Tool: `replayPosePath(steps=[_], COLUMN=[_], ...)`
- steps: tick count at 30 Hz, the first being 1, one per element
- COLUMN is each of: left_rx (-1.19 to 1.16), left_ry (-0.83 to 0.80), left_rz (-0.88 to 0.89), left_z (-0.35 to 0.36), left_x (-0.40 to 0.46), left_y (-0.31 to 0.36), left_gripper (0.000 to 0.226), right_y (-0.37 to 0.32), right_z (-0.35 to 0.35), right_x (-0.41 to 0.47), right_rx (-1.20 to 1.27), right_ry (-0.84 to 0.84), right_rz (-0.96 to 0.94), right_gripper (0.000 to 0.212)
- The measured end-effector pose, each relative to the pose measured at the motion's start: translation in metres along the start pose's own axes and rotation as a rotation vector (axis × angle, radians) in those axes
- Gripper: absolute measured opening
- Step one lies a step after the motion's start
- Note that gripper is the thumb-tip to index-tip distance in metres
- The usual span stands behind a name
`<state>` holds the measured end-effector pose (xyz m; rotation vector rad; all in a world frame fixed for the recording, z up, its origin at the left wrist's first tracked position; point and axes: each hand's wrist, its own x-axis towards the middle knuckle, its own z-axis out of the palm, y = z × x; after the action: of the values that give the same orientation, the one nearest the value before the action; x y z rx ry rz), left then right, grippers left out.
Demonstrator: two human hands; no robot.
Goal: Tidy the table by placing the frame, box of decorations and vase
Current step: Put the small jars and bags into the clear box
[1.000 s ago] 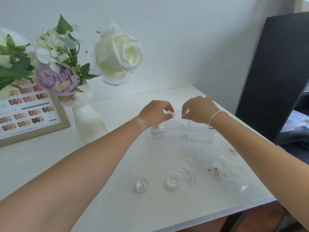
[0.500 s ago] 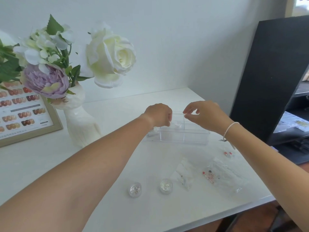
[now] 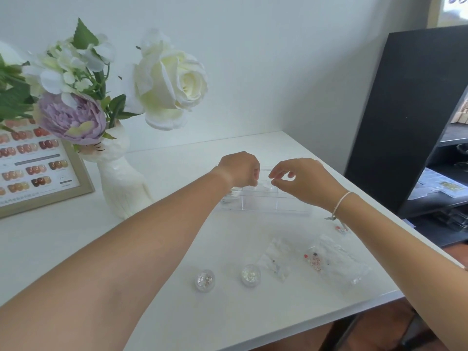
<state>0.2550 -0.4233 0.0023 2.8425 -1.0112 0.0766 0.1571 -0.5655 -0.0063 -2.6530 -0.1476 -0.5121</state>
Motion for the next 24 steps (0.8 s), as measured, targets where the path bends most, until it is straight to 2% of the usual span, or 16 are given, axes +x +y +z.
replayPosePath(steps=[6, 12, 18, 24], left_rx=[-0.167, -0.397, -0.491, -0.564], left_ry=[0.099, 0.191, 0.179, 0.082], left_rz=[0.019, 0.016, 0.030, 0.060], left_z=[-0.011, -0.013, -0.001, 0.018], left_x=[-0.026, -0.081, -0.147, -0.203], left_y=[-0.013, -0.022, -0.027, -0.035], left_gripper=[0.012, 0.004, 0.006, 0.009], right_y=[-0.020, -0.044, -0.063, -0.067], right_z=[-0.001, 0.005, 0.011, 0.016], right_x=[-0.018, -0.049, -0.080, -0.098], right_rx=[0.040, 0.152, 0.158, 0.109], right_ry=[-0.054, -0.204, -0.415, -0.503], right_rz=[-0.051, -0.075, -0.118, -0.125], right_gripper=[0.007, 0.005, 0.018, 0.026])
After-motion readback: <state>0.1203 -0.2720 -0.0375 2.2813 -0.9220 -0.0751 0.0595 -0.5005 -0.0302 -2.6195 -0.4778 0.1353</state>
